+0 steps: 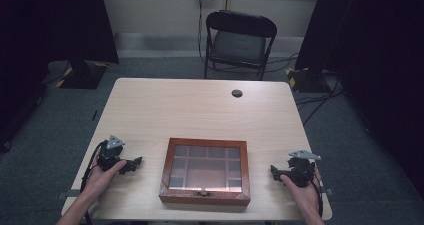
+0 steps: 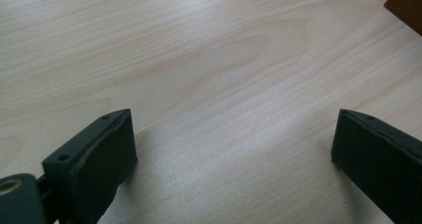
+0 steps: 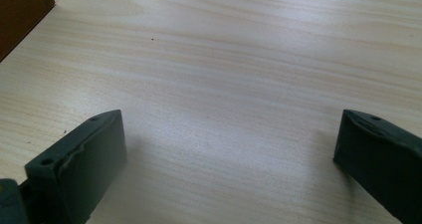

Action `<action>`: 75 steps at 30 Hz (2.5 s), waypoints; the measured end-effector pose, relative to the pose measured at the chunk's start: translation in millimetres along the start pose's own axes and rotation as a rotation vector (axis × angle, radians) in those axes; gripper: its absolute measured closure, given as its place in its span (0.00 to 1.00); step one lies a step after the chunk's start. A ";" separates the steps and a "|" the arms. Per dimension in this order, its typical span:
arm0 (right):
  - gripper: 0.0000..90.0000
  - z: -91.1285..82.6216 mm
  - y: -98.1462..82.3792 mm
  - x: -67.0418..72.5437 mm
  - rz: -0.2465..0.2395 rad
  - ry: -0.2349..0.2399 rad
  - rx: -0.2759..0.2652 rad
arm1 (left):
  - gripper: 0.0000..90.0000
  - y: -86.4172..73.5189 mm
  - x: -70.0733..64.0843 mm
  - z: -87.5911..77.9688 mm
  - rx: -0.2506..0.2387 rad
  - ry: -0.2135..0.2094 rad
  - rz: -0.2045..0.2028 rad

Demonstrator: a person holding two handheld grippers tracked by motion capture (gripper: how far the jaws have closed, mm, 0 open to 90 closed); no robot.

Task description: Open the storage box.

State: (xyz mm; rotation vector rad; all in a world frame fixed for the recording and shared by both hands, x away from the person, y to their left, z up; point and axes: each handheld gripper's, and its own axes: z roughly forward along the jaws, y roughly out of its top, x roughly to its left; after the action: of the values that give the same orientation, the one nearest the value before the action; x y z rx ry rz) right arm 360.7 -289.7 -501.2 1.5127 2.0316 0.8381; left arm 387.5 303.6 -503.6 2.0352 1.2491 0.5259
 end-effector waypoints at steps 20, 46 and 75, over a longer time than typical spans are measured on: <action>0.32 -21.5 16.5 10.6 0.024 0.201 0.018 | 0.03 0.6 1.9 -0.9 0.016 0.002 0.026; 0.64 -57.6 61.8 90.4 -0.192 0.559 -0.092 | 0.03 0.6 2.1 -0.9 0.017 0.002 0.028; 0.88 -42.4 51.2 188.8 -0.470 0.871 0.030 | 0.03 0.5 2.9 -0.5 0.011 -0.016 0.029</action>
State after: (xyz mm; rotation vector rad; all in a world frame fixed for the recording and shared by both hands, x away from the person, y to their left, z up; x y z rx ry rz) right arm 312.7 -106.2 -437.0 0.6255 2.8349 1.4062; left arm 388.9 306.2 -503.0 2.0657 1.2171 0.5167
